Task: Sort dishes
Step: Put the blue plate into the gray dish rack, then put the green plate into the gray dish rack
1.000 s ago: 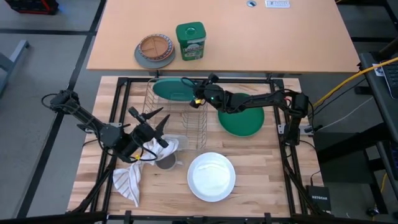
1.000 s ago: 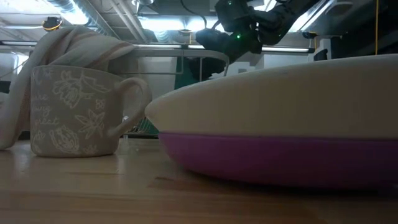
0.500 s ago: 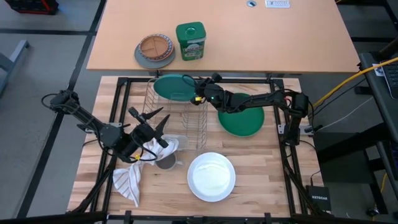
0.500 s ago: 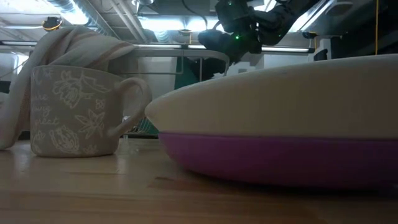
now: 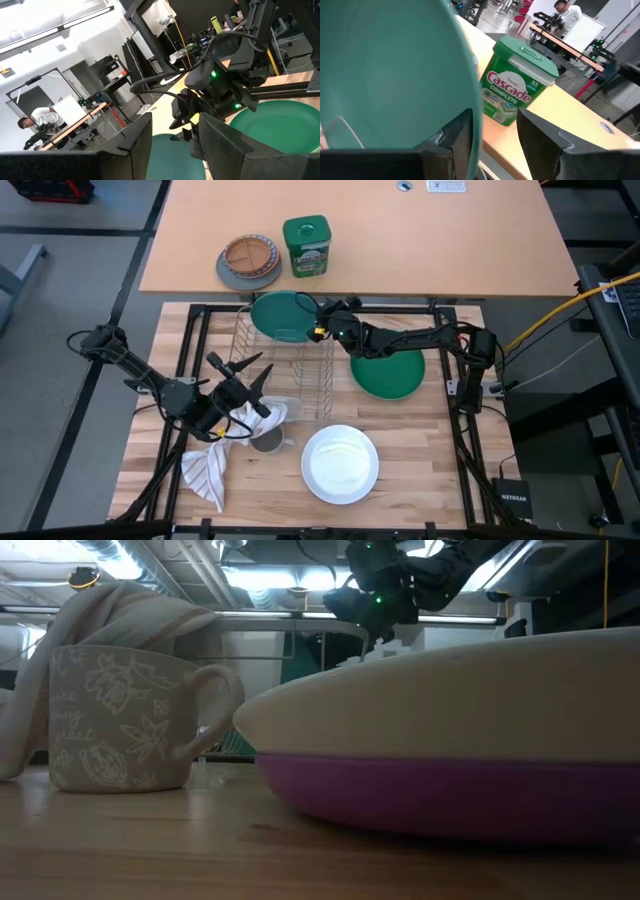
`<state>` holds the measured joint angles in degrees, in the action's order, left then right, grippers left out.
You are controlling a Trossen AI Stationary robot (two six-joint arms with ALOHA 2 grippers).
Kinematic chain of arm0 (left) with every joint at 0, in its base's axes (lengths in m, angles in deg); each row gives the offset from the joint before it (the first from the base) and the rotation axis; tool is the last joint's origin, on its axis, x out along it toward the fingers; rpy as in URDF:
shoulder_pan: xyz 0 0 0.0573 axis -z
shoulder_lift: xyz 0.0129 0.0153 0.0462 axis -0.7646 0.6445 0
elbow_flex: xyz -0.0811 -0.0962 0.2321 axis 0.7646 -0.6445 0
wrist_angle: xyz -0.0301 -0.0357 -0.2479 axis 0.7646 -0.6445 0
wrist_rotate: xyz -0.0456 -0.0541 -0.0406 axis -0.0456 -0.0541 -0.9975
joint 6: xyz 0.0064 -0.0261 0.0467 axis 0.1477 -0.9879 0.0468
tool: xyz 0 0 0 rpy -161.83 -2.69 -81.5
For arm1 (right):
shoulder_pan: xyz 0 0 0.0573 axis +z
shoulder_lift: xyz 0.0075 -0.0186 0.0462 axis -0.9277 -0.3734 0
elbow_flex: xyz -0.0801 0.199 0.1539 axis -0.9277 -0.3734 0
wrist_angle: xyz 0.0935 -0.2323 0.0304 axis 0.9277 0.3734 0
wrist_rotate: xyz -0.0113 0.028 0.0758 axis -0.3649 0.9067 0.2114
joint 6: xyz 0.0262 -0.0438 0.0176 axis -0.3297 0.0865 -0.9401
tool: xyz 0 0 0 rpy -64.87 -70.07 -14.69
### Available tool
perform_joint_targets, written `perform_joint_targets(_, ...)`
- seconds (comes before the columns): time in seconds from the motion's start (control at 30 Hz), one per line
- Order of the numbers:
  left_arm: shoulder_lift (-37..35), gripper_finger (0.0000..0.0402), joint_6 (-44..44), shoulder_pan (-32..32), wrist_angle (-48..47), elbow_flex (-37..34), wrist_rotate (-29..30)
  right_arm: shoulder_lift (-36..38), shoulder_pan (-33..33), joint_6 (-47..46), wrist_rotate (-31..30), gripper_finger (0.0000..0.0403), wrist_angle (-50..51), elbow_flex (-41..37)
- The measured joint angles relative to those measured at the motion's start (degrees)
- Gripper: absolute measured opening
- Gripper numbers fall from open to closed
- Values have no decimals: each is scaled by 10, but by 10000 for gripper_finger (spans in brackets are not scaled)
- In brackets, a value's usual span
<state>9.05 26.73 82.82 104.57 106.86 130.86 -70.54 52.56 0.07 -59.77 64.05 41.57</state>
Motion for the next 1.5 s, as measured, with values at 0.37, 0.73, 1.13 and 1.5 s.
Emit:
perform_joint_targets(0.37,0,153,0,0,0,0,0,0,2,-13,4,157,75,68)
perform_joint_targets(0.73,0,153,0,0,0,0,0,0,33,-15,10,157,171,123)
perform_joint_targets(1.13,0,153,0,0,-1,0,0,3,76,-18,-26,157,289,184)
perform_joint_targets(1.5,-1,153,-157,-38,-118,0,-198,61,83,-212,-7,156,794,357)
